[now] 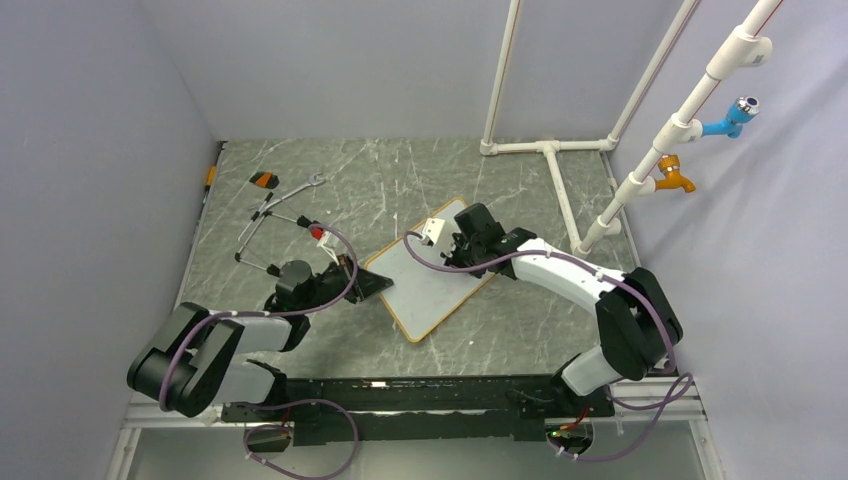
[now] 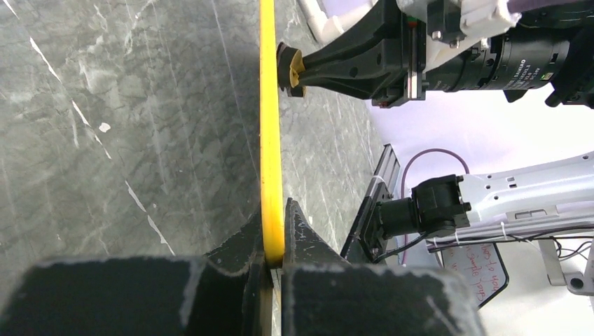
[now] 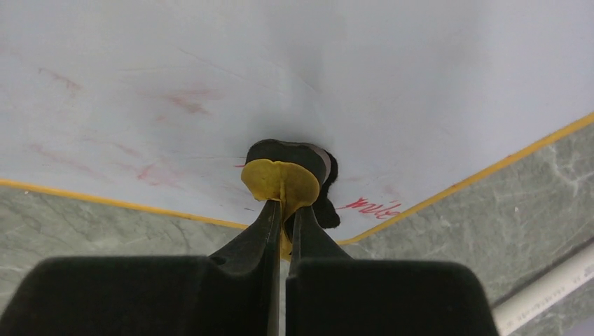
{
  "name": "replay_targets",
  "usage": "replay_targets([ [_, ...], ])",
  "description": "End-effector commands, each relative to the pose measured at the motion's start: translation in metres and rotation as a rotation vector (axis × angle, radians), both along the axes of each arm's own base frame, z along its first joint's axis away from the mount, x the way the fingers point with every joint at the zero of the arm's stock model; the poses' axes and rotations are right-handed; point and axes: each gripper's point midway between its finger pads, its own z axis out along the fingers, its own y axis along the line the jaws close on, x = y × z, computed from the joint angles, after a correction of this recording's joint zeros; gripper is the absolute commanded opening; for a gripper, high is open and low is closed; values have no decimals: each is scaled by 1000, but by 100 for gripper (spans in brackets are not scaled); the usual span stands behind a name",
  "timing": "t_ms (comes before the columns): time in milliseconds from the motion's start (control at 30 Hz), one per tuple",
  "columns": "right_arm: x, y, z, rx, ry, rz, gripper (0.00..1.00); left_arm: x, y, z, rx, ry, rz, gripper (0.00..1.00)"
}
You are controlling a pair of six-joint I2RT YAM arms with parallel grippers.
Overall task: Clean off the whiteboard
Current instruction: Erase the whiteboard at the center of the board.
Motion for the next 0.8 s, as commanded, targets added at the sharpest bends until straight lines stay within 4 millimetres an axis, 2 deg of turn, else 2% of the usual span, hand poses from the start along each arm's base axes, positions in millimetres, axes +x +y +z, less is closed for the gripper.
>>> replay_targets([
  [0, -43, 11, -17, -4, 145, 215, 0, -13, -12, 37, -81, -137, -118, 0],
  [100, -76, 15, -30, -41, 207, 366, 0, -14, -11, 36, -74, -137, -114, 0],
  [167, -83, 19, -31, -40, 214, 398, 0, -14, -11, 35, -69, -137, -112, 0],
  [233, -69, 22, -27, -36, 169, 336, 0, -15, -11, 37, -69, -143, -116, 0],
  [300, -43, 22, -18, -19, 90, 206, 0, -15, -10, 36, -65, -147, -117, 0],
  [400, -1, 14, 9, 43, -77, 17, 0, -17, -10, 35, -57, -147, -121, 0],
  [500, 23, 9, 37, 101, -231, -87, 0, -18, -11, 35, -53, -151, -130, 0],
  [567, 32, 6, 46, 116, -280, -126, 0, -17, -11, 35, -51, -149, -131, 0],
  [633, 36, 3, 44, 103, -292, -145, 0, -17, -11, 35, -55, -149, -134, 0],
  [700, 32, 1, 34, 76, -266, -127, 0, -18, -12, 36, -58, -149, -137, 0],
  [767, 16, 6, 18, 42, -168, -38, 0, -17, -11, 36, -60, -150, -136, 0],
])
